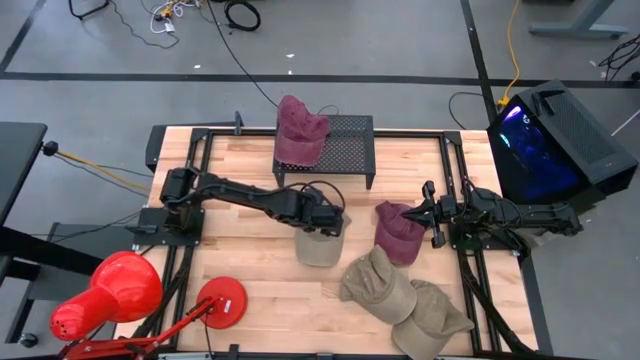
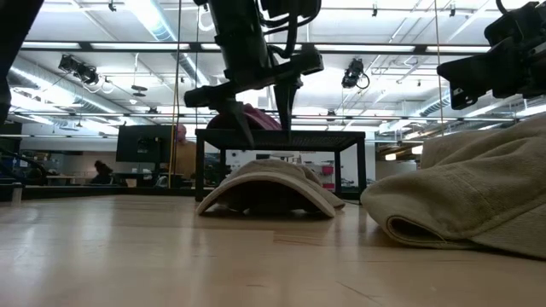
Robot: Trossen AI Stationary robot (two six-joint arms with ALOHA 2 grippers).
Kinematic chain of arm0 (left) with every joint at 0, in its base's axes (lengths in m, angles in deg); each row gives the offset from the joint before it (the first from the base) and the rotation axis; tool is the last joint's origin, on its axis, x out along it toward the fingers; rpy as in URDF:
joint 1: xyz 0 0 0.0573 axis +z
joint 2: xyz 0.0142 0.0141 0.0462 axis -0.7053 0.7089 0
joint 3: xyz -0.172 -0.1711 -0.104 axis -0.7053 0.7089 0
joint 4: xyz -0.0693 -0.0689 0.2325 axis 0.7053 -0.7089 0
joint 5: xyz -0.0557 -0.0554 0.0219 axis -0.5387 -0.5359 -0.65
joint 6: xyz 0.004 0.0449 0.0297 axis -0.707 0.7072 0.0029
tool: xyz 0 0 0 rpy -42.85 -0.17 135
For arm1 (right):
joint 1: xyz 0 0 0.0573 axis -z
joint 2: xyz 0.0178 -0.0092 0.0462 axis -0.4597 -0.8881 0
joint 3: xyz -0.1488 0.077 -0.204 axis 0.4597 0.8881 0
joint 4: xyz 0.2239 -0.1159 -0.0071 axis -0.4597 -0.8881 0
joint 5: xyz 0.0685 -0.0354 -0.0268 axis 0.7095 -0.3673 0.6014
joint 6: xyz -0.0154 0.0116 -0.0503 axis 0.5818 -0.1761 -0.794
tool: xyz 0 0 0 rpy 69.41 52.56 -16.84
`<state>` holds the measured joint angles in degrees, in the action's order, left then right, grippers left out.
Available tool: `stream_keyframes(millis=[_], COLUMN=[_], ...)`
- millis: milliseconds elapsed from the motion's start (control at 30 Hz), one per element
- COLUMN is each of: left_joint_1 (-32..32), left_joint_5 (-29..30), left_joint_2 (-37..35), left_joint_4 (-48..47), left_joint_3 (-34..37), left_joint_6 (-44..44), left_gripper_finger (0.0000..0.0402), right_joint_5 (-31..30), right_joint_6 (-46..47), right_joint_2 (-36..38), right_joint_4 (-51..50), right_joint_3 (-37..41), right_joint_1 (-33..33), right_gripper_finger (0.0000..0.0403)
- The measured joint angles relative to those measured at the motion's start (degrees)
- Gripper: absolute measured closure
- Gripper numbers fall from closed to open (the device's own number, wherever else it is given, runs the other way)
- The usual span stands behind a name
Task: Pick & Place hat
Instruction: Put the top brown cap on the shelf
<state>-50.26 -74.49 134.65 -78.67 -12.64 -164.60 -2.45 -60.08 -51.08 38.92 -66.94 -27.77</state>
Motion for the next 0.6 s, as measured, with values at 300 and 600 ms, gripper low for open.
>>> stream_keyframes(millis=[300, 600], left_joint_1=[1.04, 0.97], left_joint_5=[-2.79, -3.17], left_joint_2=[1.83, 3.04], left_joint_4=[1.13, 1.65], left_joint_3=[-0.10, 0.00], left_joint_6=[1.55, 1.71], left_gripper_finger=[0.0154, 0.0154], right_joint_5=[0.01, 0.00], right_joint_6=[0.00, 0.01], right_joint_2=[0.00, 0.00], right_joint_4=[0.00, 0.10], right_joint_3=[0.00, 0.02], right_joint_1=[0.00, 0.00], right_gripper_finger=[0.0376, 0.0376])
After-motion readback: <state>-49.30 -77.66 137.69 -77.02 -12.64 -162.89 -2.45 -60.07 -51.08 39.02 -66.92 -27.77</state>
